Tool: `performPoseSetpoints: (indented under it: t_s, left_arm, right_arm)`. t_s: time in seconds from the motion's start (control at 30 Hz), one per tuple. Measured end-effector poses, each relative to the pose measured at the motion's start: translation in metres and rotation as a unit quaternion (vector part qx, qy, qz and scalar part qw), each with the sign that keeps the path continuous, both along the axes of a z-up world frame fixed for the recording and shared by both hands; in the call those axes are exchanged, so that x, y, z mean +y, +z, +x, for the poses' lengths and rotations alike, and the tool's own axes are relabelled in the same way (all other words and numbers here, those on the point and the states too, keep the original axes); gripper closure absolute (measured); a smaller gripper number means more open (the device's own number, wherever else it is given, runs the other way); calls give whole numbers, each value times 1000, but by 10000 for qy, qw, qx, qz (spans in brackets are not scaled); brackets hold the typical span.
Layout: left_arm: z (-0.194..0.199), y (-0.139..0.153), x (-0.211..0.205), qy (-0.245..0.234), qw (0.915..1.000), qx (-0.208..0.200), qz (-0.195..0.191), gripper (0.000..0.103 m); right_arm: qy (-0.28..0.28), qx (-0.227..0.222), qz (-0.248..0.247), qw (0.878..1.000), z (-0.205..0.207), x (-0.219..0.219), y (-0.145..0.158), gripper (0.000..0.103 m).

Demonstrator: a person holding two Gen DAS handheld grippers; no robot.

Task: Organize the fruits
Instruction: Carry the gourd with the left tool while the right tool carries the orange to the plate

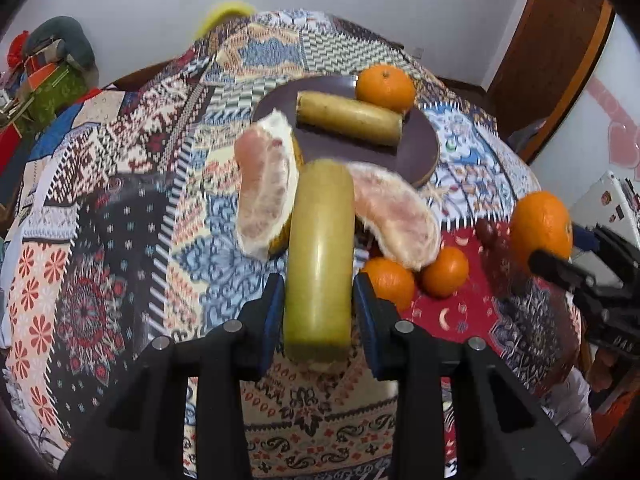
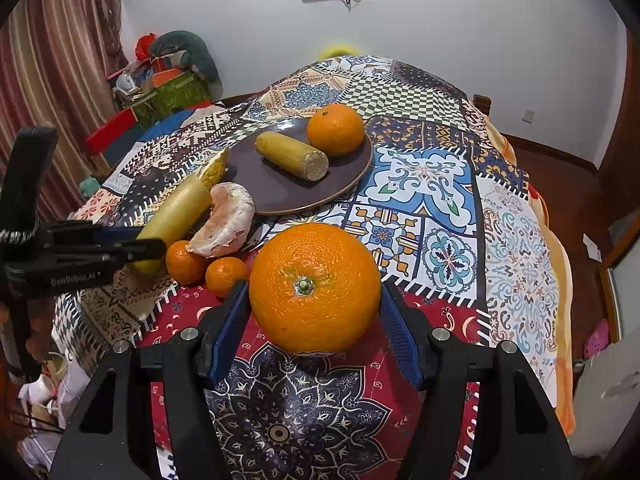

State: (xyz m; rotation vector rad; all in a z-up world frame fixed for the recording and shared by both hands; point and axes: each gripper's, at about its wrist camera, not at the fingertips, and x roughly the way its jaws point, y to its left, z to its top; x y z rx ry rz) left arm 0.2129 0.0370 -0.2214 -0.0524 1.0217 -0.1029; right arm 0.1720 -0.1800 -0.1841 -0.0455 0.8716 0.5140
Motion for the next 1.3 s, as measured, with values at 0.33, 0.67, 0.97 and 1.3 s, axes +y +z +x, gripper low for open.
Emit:
performPoseSetpoints:
  t_s: [0.33,0.67,0.97,1.3]
  left_arm:
    - [23,-8,-8,-8,9998,-39,191,67]
    - [18,-5,-2,129,9997,-134,126,67]
    - [-3,41,2,95,9976,-686,59,69]
    - [10,75,-9,-50,9934,-1148,-61,69]
  right_arm:
    - [-94,108,43,9999,5,-7,-6,42]
    - [-157,87,87,9998,7,-13,-2,42]
    - [-220,-199,110,9995,16,-11,15,42]
    - [-252,-472,194,9984,34,-6,31,42]
